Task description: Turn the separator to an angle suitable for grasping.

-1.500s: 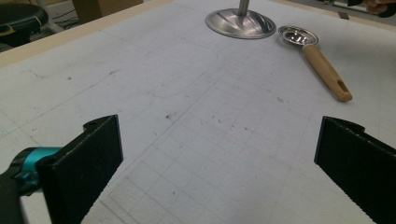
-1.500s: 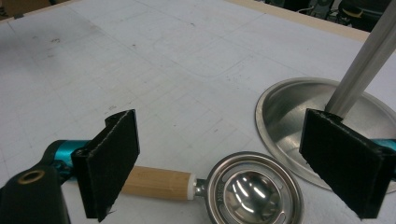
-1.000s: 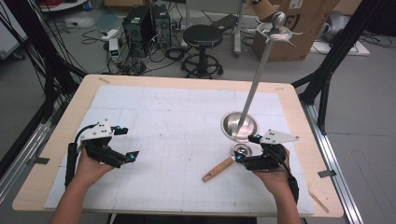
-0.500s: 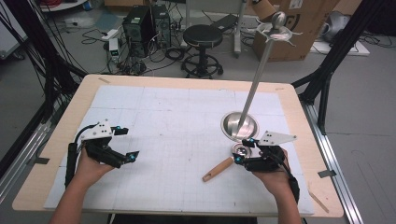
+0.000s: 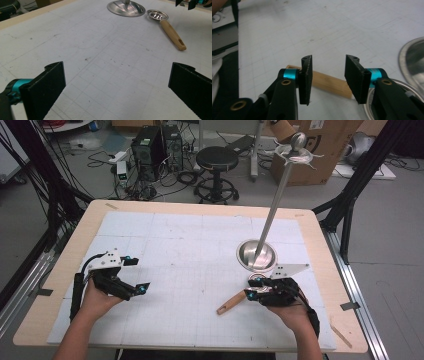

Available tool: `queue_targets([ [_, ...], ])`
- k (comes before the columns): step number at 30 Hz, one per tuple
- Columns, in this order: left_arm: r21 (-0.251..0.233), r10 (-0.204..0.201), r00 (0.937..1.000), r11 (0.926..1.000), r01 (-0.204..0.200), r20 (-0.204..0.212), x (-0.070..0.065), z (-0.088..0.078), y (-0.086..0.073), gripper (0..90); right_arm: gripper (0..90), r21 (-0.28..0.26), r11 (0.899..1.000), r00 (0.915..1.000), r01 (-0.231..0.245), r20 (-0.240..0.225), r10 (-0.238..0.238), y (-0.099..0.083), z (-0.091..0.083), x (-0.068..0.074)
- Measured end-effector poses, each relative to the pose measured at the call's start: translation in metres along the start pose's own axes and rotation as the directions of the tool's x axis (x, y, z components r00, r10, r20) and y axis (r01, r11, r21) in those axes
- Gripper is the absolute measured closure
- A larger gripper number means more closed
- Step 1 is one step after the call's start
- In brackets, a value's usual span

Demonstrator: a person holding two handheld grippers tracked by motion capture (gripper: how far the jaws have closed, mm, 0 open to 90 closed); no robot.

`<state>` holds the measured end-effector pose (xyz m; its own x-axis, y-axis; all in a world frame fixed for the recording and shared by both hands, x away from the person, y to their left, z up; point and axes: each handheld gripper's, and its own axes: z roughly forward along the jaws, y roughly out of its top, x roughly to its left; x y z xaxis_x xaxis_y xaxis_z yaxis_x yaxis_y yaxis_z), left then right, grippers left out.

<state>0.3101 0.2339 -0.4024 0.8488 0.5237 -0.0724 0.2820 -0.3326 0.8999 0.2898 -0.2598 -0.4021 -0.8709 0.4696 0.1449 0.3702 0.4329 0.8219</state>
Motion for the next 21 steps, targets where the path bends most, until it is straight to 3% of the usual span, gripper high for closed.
queue_targets([
  [14,0.005,-0.002,1.0,1.0,0.002,-0.008,0.002,-0.001,-0.001,1.6,76.9,0.103,0.992,0.994,0.069,-0.092,-0.06,-0.004,0.02,0.014],
  [21,0.005,-0.004,1.0,1.0,0.004,-0.004,0.002,0.0,-0.001,1.6,86.3,0.136,0.984,0.9891,0.117,-0.106,-0.103,-0.005,0.028,0.021],
])
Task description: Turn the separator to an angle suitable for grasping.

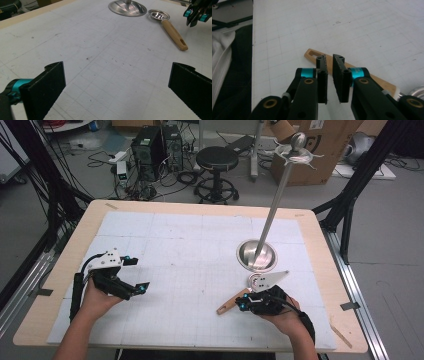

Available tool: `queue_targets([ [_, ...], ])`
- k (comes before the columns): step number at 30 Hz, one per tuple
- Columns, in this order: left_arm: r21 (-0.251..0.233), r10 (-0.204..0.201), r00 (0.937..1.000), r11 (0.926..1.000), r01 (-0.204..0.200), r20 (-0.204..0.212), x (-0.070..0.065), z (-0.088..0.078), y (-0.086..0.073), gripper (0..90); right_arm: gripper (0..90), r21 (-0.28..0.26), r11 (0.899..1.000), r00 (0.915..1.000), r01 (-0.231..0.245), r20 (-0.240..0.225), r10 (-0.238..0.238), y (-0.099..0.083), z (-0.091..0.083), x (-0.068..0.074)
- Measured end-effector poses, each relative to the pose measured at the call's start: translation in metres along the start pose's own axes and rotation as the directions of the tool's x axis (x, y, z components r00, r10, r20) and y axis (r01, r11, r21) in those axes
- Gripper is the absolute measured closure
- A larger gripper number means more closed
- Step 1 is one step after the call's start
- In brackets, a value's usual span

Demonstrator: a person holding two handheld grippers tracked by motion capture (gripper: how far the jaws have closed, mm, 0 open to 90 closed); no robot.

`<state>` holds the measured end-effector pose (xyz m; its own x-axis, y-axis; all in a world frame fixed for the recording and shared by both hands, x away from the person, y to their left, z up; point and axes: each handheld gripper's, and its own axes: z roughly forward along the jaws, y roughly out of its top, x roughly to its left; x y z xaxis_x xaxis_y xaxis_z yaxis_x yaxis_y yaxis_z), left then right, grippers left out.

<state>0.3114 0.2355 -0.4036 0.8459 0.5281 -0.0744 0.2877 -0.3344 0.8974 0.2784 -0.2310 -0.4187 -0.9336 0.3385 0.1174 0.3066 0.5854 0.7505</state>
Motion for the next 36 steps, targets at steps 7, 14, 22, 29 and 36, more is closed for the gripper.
queue_targets([
  [7,0.0,-0.003,1.0,1.0,0.003,-0.002,0.0,0.0,0.0,1.6,89.7,0.058,0.998,0.9997,0.019,-0.017,-0.018,0.0,0.013,0.004],
  [14,0.0,-0.002,1.0,1.0,0.002,0.001,0.0,0.001,0.0,1.6,89.7,0.095,0.995,0.9993,0.029,-0.026,-0.027,0.001,0.024,0.006],
  [22,0.002,0.0,1.0,1.0,0.0,-0.001,0.001,0.001,-0.001,1.6,89.9,0.125,0.992,0.9999,0.014,0.002,-0.014,0.005,0.034,0.008],
  [29,0.006,-0.003,1.0,1.0,0.003,-0.004,0.001,0.001,-0.001,1.6,89.9,0.141,0.99,0.9992,0.018,0.032,-0.023,0.011,0.044,0.01],
  [36,0.007,-0.004,1.0,1.0,0.004,0.001,0.001,0.002,-0.002,1.6,89.9,0.14,0.99,0.9956,0.004,0.092,-0.017,0.019,0.052,0.009],
])
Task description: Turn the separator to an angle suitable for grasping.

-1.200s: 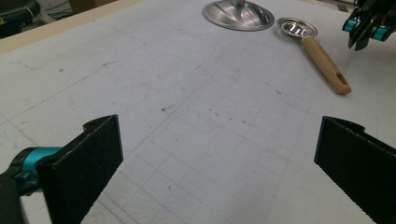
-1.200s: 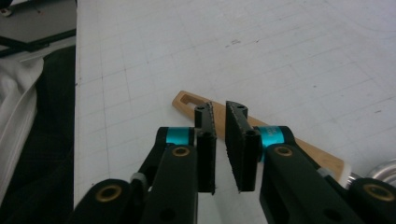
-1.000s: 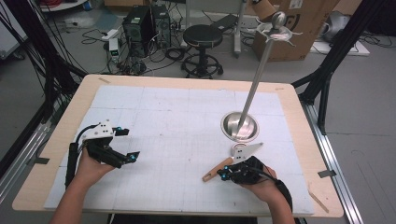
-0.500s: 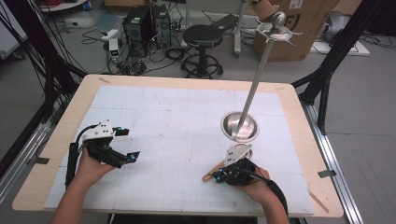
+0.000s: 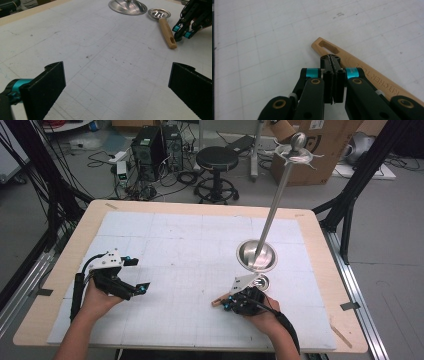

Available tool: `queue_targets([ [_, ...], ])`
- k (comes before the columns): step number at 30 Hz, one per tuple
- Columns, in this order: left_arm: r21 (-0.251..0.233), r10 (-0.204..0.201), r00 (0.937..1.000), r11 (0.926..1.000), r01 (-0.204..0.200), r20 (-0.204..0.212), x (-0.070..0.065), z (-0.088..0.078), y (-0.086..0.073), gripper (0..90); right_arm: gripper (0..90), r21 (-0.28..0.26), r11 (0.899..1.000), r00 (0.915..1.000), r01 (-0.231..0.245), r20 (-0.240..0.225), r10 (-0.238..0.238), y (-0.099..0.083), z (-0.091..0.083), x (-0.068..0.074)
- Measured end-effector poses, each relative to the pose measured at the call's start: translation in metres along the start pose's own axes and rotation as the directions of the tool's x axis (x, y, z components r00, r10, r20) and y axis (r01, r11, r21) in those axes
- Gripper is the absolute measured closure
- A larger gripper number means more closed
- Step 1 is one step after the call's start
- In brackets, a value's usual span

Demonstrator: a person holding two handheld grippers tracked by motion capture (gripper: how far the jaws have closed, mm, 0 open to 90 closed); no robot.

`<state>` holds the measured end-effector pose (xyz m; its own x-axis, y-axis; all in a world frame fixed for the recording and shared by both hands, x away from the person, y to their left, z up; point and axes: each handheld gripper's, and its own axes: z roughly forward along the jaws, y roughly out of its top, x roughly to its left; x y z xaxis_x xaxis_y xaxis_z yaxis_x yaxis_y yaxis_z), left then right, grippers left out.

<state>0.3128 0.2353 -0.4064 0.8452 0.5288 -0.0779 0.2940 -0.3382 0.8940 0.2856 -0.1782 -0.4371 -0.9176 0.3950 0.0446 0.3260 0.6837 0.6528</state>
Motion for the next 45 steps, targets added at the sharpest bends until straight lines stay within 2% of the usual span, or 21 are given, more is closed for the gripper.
queue_targets([
  [2,0.001,0.002,1.0,1.0,-0.002,0.0,0.0,0.0,0.0,1.6,89.9,-0.001,1.0,1.0,-0.002,0.007,0.002,0.001,0.001,-0.001],
  [3,0.0,-0.002,1.0,1.0,0.002,-0.002,0.0,0.0,0.0,1.6,89.9,-0.007,1.0,0.9995,-0.018,0.025,0.018,0.004,0.002,-0.001],
  [9,-0.001,-0.006,1.0,1.0,0.006,-0.004,0.0,0.0,-0.001,1.6,89.9,-0.03,0.999,0.9959,-0.044,0.078,0.046,0.012,0.01,-0.004],
  [16,-0.001,-0.007,1.0,1.0,0.007,-0.002,0.001,0.0,-0.001,1.6,89.9,-0.032,0.996,0.9905,-0.085,0.106,0.088,0.015,0.014,-0.009],
  [19,0.0,-0.006,1.0,1.0,0.006,-0.001,0.001,0.0,-0.001,1.6,89.9,-0.036,0.995,0.989,-0.088,0.116,0.092,0.015,0.013,-0.01],
  [21,0.001,-0.007,1.0,1.0,0.007,-0.003,0.001,0.001,-0.001,1.6,89.9,-0.055,0.993,0.9852,-0.103,0.132,0.109,0.014,0.011,-0.012],
  [25,0.002,-0.006,1.0,1.0,0.006,-0.002,0.001,0.001,-0.001,1.6,89.9,-0.054,0.991,0.9824,-0.123,0.135,0.13,0.013,0.011,-0.013],
  [29,0.007,-0.009,1.0,0.9999,0.009,0.0,0.001,0.002,-0.002,1.6,89.9,-0.055,0.992,0.9853,-0.112,0.123,0.118,0.014,0.011,-0.013],
  [33,0.003,-0.01,1.0,1.0,0.01,0.0,0.001,0.001,-0.002,1.6,89.9,-0.093,0.989,0.9873,-0.113,0.101,0.122,0.014,0.001,-0.012],
  [36,-0.001,-0.013,0.9999,0.9999,0.013,0.0,0.002,0.0,-0.002,1.6,90.0,-0.134,0.983,0.9824,-0.123,0.124,0.14,0.012,-0.012,-0.015],
  [39,0.002,-0.01,1.0,1.0,0.01,0.001,0.001,0.001,-0.002,1.6,90.0,-0.174,0.974,0.973,-0.145,0.154,0.172,0.007,-0.025,-0.021],
  [40,0.001,-0.01,0.9999,0.9999,0.01,-0.001,0.001,0.001,-0.002,1.6,90.0,-0.192,0.966,0.9632,-0.171,0.174,0.205,0.004,-0.031,-0.025],
  [41,0.001,-0.01,0.9999,0.9999,0.01,0.0,0.001,0.001,-0.002,1.6,90.0,-0.192,0.966,0.9632,-0.171,0.174,0.205,0.004,-0.031,-0.025],
  [42,0.001,-0.011,0.9999,0.9999,0.011,0.002,0.001,0.001,-0.002,1.6,90.0,-0.198,0.965,0.9593,-0.174,0.187,0.211,0.002,-0.034,-0.027],
  [45,0.004,-0.011,0.9999,0.9999,0.011,0.004,0.002,0.001,-0.002,1.6,90.0,-0.212,0.958,0.9426,-0.193,0.231,0.241,-0.002,-0.038,-0.032],
])
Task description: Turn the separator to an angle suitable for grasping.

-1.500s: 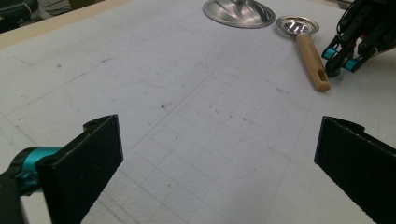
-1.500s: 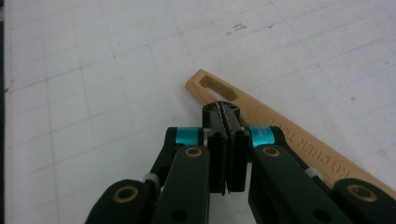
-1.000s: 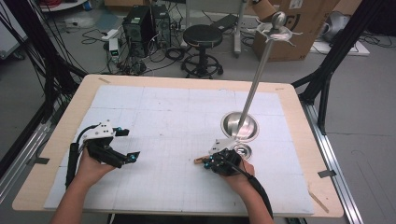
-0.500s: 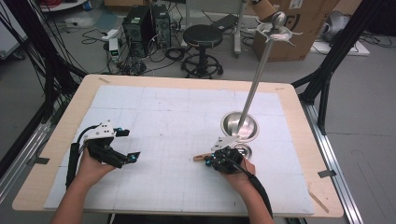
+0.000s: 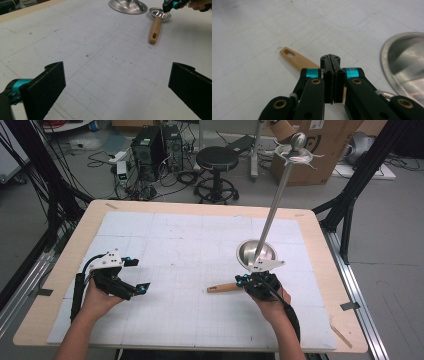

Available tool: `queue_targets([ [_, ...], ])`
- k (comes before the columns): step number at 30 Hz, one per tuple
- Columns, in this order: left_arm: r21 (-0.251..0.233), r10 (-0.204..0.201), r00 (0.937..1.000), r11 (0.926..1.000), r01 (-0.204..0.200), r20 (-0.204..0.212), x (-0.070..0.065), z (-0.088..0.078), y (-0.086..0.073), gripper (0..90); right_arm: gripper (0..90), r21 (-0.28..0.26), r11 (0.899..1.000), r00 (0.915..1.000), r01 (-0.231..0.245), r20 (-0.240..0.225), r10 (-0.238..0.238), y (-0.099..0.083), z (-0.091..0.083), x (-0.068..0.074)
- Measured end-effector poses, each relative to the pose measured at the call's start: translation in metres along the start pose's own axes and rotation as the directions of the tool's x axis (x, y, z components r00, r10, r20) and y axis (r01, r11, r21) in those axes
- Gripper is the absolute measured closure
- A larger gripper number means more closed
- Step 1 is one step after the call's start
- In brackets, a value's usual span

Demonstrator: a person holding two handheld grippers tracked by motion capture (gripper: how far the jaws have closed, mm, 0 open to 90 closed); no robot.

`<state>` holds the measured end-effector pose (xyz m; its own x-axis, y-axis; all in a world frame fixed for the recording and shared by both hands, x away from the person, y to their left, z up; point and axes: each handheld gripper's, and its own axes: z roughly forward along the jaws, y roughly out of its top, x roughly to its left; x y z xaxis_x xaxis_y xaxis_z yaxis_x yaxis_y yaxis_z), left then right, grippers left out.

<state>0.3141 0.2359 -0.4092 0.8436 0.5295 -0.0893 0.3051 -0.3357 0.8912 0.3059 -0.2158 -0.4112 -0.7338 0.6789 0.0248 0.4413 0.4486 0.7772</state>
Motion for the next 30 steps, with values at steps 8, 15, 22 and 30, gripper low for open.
queue_targets([
  [8,0.003,-0.004,1.0,1.0,0.004,0.0,-0.001,0.001,-0.001,1.6,90.0,0.068,0.997,0.997,-0.025,0.074,0.02,-0.005,0.011,-0.011],
  [15,0.004,-0.004,1.0,1.0,0.004,0.002,0.0,0.001,-0.001,1.6,90.0,0.104,0.994,0.9951,-0.039,0.094,0.03,-0.008,0.02,-0.018],
  [22,0.001,-0.003,1.0,1.0,0.003,0.003,0.0,0.0,0.0,1.6,90.0,0.112,0.992,0.9947,-0.051,0.094,0.041,-0.009,0.018,-0.018],
  [30,0.0,-0.001,1.0,1.0,0.001,0.005,0.0,0.0,0.0,1.6,90.0,0.123,0.991,0.9951,-0.055,0.088,0.044,-0.009,0.015,-0.016],
])
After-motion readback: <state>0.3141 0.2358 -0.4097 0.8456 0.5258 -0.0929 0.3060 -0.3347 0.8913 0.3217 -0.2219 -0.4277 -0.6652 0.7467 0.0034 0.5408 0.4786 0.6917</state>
